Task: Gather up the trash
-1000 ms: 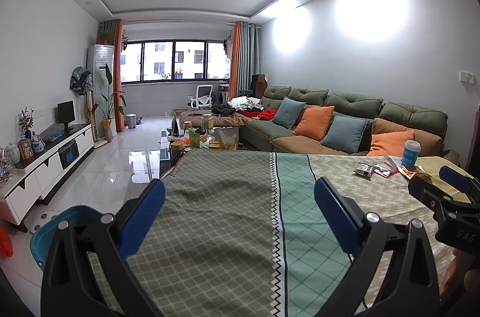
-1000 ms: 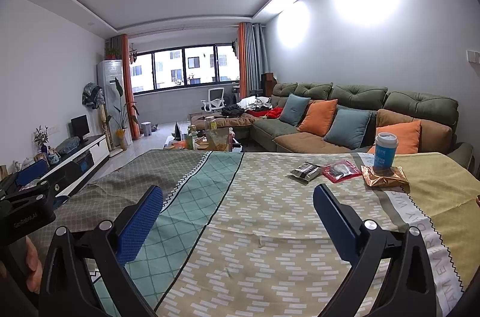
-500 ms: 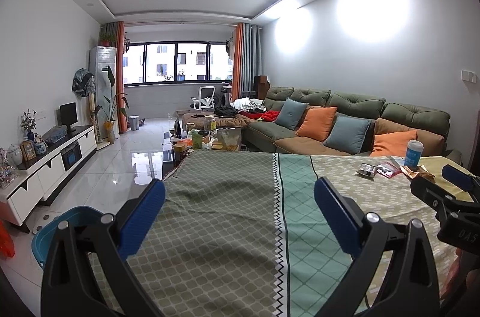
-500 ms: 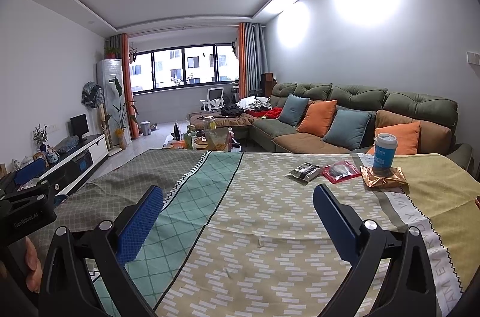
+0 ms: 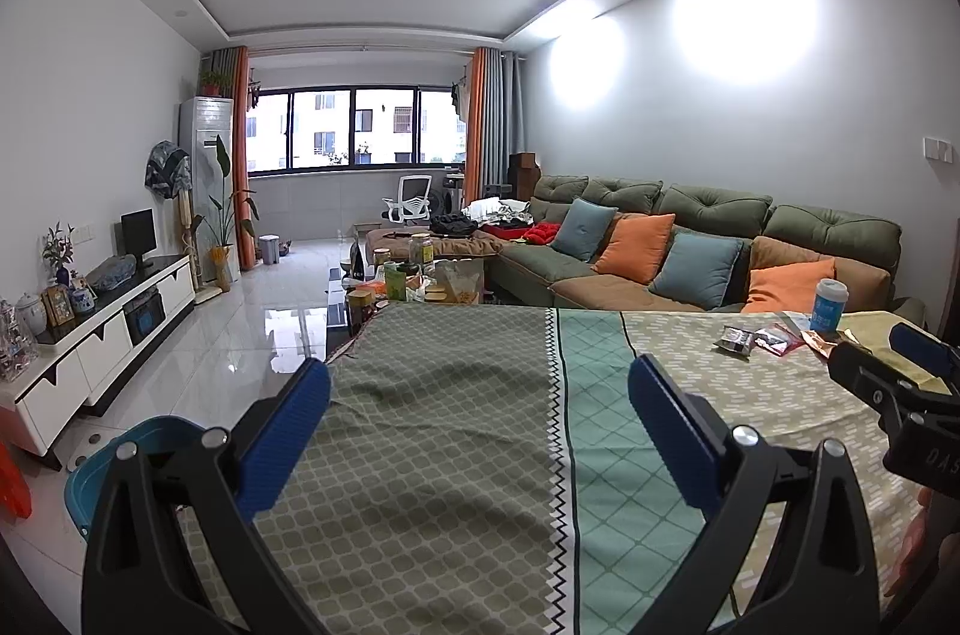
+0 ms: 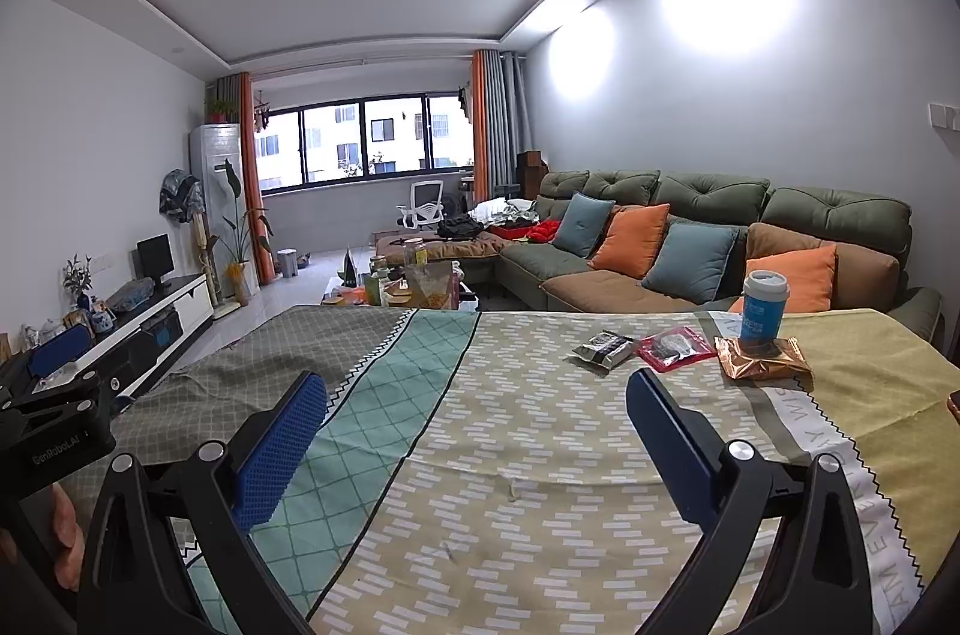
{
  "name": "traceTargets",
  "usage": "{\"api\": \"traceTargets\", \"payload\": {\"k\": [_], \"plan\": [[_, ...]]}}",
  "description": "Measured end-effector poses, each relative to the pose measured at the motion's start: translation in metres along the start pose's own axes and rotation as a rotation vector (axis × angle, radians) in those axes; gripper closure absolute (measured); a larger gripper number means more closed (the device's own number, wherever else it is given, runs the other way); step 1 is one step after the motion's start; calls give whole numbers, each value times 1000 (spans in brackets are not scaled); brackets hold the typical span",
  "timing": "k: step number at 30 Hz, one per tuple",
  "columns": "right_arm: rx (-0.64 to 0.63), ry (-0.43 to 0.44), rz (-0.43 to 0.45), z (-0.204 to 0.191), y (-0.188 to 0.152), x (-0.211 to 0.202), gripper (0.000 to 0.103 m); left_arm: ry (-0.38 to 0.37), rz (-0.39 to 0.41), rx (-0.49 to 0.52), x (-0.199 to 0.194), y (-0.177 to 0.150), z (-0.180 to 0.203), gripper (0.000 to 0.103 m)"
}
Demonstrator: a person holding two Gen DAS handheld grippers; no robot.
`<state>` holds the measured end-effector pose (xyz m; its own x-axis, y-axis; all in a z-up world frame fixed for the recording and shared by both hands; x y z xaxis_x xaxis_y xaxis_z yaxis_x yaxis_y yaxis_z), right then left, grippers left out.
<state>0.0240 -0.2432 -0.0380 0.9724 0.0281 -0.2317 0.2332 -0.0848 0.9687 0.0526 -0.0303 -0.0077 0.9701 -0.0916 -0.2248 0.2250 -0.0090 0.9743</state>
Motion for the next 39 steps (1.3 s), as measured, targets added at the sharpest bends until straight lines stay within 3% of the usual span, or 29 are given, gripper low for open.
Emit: {"api": "traceTargets", "payload": {"k": [39], "plan": [[4,-5,7,3,6,-3,4,10,5,1,-1,0,-2,3]]}}
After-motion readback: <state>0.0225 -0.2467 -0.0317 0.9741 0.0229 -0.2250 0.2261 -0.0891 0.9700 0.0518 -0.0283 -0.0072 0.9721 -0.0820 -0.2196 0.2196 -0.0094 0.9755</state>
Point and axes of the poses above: each gripper's, at about its wrist camera, not at the fingertips, and x roughly the way its jaws point, z to its right, y to its top, the point moved 6 cm from there along x, roughly the way its jaws point, and after that the axes turned 2 degrees about -y, right-handed, at the moved point
